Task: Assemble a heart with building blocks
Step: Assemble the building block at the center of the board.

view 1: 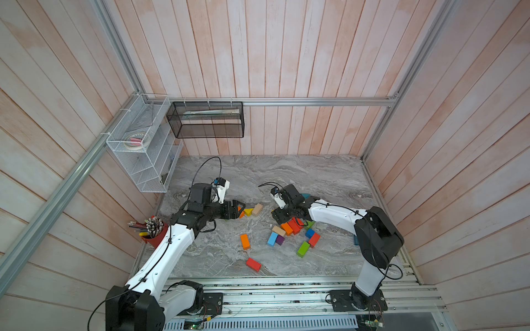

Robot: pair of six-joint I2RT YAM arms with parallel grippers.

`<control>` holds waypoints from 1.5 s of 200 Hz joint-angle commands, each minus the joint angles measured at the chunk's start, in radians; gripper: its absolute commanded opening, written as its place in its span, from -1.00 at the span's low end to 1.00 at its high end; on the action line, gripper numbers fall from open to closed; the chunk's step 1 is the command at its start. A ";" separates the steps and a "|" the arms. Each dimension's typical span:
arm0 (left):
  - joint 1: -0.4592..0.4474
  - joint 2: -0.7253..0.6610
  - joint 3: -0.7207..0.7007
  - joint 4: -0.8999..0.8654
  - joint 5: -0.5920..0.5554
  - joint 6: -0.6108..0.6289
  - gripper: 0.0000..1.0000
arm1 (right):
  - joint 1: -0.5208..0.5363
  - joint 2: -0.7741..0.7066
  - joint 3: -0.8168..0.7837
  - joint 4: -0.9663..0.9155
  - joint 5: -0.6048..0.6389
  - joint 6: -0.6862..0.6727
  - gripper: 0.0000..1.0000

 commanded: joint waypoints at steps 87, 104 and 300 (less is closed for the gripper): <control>0.003 -0.112 -0.080 0.077 0.073 0.058 1.00 | -0.015 0.191 0.177 -0.106 0.077 -0.082 0.41; 0.003 -0.114 -0.081 0.077 0.073 0.057 1.00 | -0.021 0.197 0.186 -0.102 0.073 -0.099 0.27; 0.002 -0.162 -0.094 0.094 0.106 0.072 1.00 | 0.011 0.222 0.246 -0.152 -0.109 -0.232 -0.41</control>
